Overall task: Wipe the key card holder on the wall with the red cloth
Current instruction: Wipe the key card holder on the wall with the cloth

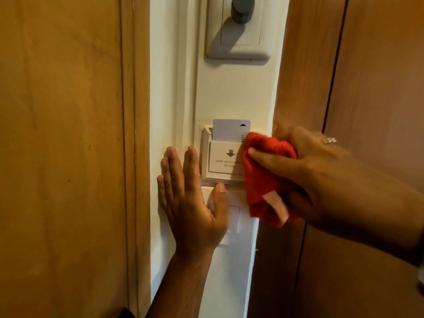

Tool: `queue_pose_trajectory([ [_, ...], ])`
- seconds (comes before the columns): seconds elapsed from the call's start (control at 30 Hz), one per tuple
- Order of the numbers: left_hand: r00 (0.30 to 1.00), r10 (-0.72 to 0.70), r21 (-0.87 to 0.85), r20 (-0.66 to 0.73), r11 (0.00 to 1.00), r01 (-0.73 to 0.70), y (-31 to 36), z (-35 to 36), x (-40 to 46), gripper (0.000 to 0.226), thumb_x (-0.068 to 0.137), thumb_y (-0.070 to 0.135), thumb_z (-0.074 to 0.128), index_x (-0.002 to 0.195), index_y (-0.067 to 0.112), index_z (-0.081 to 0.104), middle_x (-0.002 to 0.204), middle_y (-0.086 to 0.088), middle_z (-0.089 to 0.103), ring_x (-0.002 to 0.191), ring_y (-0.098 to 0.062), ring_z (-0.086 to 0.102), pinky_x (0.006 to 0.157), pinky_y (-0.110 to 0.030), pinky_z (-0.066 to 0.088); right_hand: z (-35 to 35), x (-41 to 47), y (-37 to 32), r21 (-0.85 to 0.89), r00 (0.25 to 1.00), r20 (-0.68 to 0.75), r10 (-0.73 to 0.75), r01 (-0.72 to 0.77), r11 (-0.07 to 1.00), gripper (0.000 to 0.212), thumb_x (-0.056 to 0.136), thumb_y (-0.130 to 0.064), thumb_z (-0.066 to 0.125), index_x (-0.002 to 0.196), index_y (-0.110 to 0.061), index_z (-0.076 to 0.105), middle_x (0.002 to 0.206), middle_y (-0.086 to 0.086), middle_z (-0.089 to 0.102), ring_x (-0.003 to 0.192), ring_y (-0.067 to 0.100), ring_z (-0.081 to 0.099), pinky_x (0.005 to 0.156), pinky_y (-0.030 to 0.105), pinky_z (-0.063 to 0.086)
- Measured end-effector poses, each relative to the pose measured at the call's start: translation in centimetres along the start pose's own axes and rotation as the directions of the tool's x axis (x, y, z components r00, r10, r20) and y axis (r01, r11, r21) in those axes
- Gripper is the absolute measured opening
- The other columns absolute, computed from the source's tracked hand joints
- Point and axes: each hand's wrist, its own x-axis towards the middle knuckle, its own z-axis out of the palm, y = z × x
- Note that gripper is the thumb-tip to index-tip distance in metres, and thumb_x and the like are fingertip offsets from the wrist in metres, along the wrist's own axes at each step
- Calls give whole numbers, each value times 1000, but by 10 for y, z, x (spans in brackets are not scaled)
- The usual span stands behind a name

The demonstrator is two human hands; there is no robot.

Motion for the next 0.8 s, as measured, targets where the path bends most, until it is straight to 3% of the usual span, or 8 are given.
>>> queue_pose_trajectory([
  [0.13, 1000, 1, -3, -6, 1000, -1, 1, 0, 1, 73, 88, 51, 43, 152, 21, 27, 164, -6, 15, 153, -22, 10, 124, -40, 4, -1, -1, 1, -25, 987, 145, -67, 71, 997, 75, 77, -57, 54, 136, -51, 9, 115, -11, 36, 96, 10, 37, 81, 24, 45],
  [0.23, 1000, -2, 1, -3, 1000, 2, 0, 0, 0, 73, 88, 51, 43, 152, 21, 27, 164, -7, 16, 153, -23, 11, 124, -39, 4, -7, 0, 1, -31, 998, 47, -31, 33, 999, 77, 73, -59, 55, 136, -50, 11, 120, -6, 38, 100, 15, 41, 82, 29, 48],
  [0.37, 1000, 1, 4, -9, 1000, -1, 0, 0, 0, 72, 89, 51, 41, 152, 20, 27, 164, -6, 16, 153, -23, 10, 124, -37, 3, -1, 0, -10, -45, 991, 116, -71, 76, 996, 77, 76, -59, 53, 137, -45, 9, 111, -7, 39, 93, 13, 39, 79, 27, 46],
  [0.5, 1000, 12, 27, -5, 1000, -12, -1, 1, 0, 75, 87, 55, 42, 152, 20, 28, 163, -9, 18, 153, -25, 12, 124, -39, 5, -15, 12, -16, -145, 998, 44, -37, 43, 989, 76, 71, -61, 58, 136, -40, 24, 112, -1, 46, 89, 16, 43, 70, 26, 44],
  [0.6, 1000, 0, 14, -3, 1000, 0, 0, 0, 1, 79, 88, 67, 29, 152, 21, 28, 163, -8, 18, 153, -24, 12, 124, -38, 5, -23, 20, -22, -222, 993, 90, -83, 101, 970, 68, 71, -60, 59, 131, -40, 35, 106, -2, 49, 79, 13, 41, 61, 23, 36],
  [0.7, 1000, -11, 5, 0, 1000, 11, 1, -1, 1, 81, 87, 70, 21, 151, 22, 29, 163, -8, 19, 152, -23, 13, 123, -38, 5, -36, 27, -25, -224, 997, 44, -64, 72, 972, 64, 69, -54, 65, 126, -37, 44, 103, -2, 52, 80, 16, 47, 60, 25, 37],
  [0.8, 1000, 17, 53, 5, 998, -17, -1, 1, 0, 79, 85, 62, 44, 150, 21, 28, 162, -10, 20, 152, -25, 15, 124, -43, 9, -36, 35, -32, -204, 990, 78, -119, 132, 970, 57, 74, -53, 62, 125, -35, 44, 101, -4, 47, 78, 13, 45, 62, 23, 37],
])
